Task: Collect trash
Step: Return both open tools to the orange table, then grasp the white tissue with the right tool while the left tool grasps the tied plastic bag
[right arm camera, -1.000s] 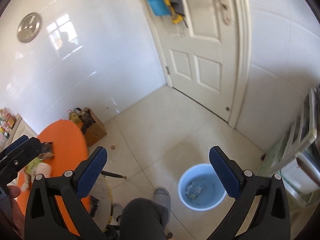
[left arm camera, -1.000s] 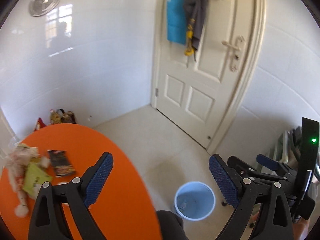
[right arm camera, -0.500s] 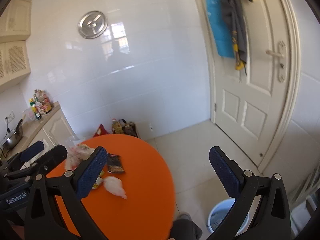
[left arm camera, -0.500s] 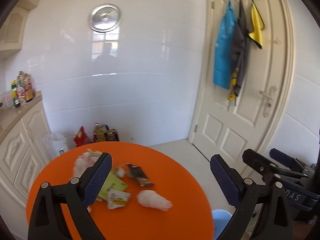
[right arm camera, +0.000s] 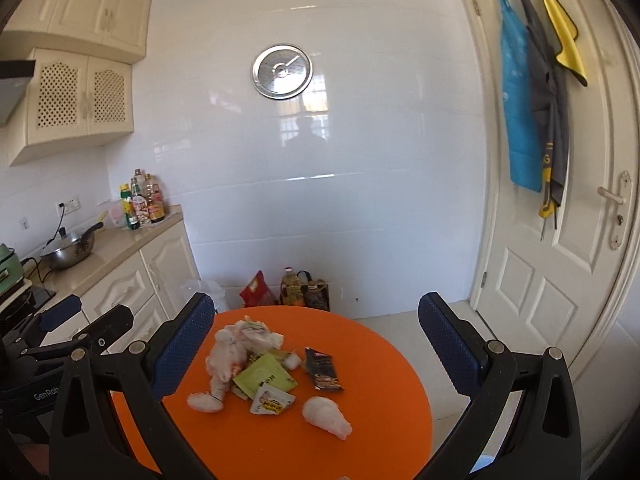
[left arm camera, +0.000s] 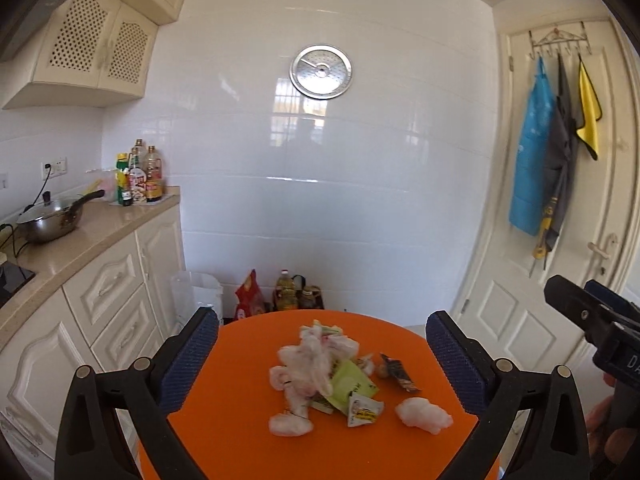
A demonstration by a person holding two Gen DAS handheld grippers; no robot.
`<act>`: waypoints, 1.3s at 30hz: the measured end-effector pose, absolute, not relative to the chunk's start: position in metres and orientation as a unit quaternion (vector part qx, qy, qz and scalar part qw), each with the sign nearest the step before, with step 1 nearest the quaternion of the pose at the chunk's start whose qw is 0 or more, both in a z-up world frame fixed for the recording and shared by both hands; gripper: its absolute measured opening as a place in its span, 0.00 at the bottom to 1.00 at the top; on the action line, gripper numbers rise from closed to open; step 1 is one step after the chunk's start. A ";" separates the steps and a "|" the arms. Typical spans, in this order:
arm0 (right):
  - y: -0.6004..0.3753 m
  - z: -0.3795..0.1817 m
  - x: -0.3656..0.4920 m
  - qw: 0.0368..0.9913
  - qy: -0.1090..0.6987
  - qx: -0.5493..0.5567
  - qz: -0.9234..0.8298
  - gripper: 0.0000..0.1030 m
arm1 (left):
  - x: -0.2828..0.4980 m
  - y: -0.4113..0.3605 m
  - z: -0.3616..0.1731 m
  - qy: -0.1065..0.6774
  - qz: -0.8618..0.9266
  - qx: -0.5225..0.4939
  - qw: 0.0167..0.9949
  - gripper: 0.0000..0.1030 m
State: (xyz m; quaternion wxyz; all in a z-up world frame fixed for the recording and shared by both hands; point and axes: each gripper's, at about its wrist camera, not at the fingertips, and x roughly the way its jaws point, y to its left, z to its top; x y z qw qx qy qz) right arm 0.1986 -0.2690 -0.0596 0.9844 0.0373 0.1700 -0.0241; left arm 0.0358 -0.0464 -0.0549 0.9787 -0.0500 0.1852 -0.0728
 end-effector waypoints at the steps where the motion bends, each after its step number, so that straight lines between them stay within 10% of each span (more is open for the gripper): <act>1: -0.263 -0.058 0.198 0.985 0.167 0.033 -0.019 1.00 | 0.030 -0.043 -0.057 0.185 -0.065 -0.053 0.979 0.99; 15: -0.247 -0.072 0.218 0.982 0.187 0.018 -0.005 1.00 | 0.048 -0.055 -0.097 0.248 -0.036 -0.061 0.966 0.99; 39: -0.302 -0.262 0.306 0.900 0.434 0.029 -0.033 1.00 | 0.298 -0.174 -0.188 0.420 -0.057 -0.006 0.906 0.99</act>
